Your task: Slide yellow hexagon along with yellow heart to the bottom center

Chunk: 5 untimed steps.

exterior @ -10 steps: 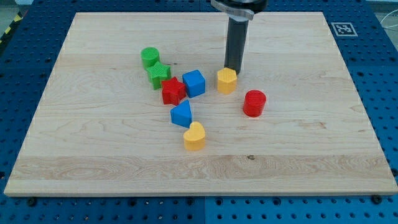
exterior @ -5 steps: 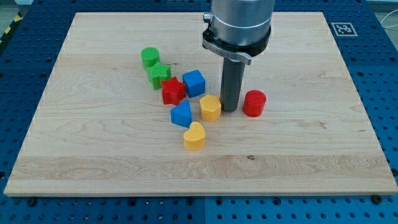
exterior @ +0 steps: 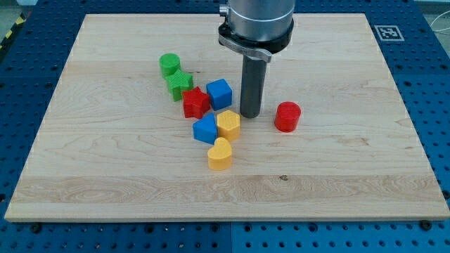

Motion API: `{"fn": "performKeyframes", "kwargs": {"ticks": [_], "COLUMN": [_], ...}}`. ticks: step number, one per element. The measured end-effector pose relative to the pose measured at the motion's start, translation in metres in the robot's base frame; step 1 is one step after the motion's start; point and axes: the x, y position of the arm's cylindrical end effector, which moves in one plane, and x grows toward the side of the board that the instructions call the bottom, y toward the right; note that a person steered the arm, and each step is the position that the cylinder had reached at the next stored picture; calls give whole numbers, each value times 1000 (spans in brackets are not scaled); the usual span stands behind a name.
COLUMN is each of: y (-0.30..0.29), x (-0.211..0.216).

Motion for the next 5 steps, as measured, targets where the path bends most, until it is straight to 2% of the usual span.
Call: {"fn": "performKeyframes", "kwargs": {"ticks": [3, 5], "y": [-26, -26], "x": [15, 48]}}
